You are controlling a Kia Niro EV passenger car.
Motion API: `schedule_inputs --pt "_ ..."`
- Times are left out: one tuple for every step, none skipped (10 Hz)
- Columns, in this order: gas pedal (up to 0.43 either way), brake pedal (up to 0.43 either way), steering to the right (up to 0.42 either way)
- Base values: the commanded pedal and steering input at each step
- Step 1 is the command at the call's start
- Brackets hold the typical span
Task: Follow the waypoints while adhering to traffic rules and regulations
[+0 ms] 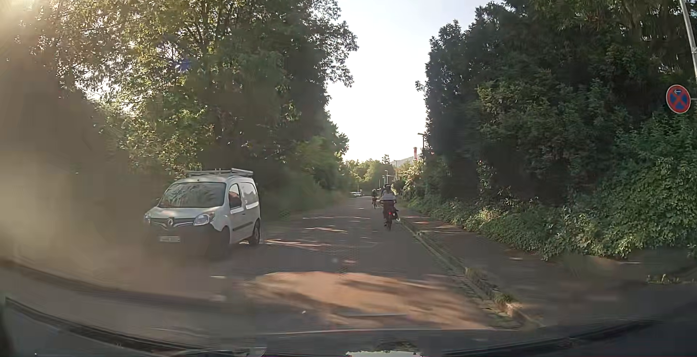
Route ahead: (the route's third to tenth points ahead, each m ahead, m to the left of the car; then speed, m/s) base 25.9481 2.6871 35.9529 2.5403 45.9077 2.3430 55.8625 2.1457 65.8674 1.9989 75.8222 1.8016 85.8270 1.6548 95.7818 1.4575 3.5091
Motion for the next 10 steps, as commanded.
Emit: schedule_inputs --pt "0.138 0.000 0.004" --pt "0.138 0.000 0.005" --pt "0.138 0.000 0.004" --pt "0.138 0.000 0.005" --pt "0.138 0.000 0.005" --pt "0.138 0.000 0.005" --pt "0.138 0.000 0.005" --pt "0.138 0.000 0.004" --pt "0.138 0.000 0.004" --pt "0.138 0.000 0.004"
